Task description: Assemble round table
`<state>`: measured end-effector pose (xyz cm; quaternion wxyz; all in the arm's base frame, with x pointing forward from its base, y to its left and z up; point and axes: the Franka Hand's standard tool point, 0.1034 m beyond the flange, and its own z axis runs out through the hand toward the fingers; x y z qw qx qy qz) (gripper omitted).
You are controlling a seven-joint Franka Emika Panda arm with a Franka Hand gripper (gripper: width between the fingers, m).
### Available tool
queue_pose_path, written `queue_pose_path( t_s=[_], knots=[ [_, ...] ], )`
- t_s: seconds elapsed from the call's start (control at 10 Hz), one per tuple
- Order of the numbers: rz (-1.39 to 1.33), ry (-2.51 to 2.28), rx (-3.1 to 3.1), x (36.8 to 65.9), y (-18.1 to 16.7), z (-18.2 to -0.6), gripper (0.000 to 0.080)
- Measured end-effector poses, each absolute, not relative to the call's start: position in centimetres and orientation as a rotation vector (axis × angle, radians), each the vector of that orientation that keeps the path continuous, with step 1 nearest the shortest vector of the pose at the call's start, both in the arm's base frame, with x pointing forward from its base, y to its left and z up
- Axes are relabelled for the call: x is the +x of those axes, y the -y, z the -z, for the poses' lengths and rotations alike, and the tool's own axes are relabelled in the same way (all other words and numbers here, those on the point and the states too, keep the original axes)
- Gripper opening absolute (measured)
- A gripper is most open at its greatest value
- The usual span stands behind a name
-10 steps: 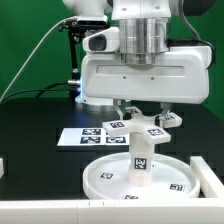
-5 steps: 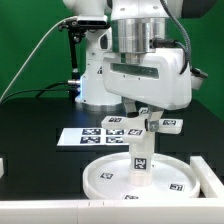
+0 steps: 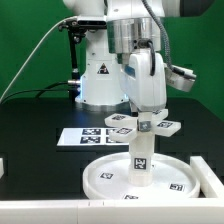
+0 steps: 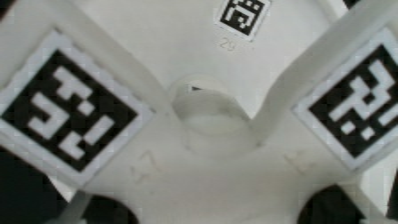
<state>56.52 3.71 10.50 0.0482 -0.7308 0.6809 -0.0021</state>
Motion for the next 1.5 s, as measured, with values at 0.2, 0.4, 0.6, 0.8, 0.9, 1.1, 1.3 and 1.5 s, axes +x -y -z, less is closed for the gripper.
queue_pose_path(
  t_s=[0.2,0.4,0.6,0.8,0.9,1.1,1.3,1.5],
  knots=[
    [0.001,-2.003,-2.295,56.5,-3.7,-10.6,0.0442],
    [-0.01,-1.787,-2.456,56.6,-4.0,-11.8,0.0602],
    [0.008,-1.547,-2.592,56.6,-4.3,-13.1,0.0647],
    [0.044,-1.178,-2.776,56.9,-4.3,-13.4,0.0647],
    [0.059,-0.951,-2.863,56.9,-4.3,-13.5,0.0649],
    [0.08,-0.666,-2.945,56.9,-4.1,-13.6,0.0649],
    [0.089,-0.512,-2.981,56.9,-4.0,-13.6,0.0649],
    [0.096,-0.335,-3.016,56.8,-3.9,-13.5,0.0649]
  ],
)
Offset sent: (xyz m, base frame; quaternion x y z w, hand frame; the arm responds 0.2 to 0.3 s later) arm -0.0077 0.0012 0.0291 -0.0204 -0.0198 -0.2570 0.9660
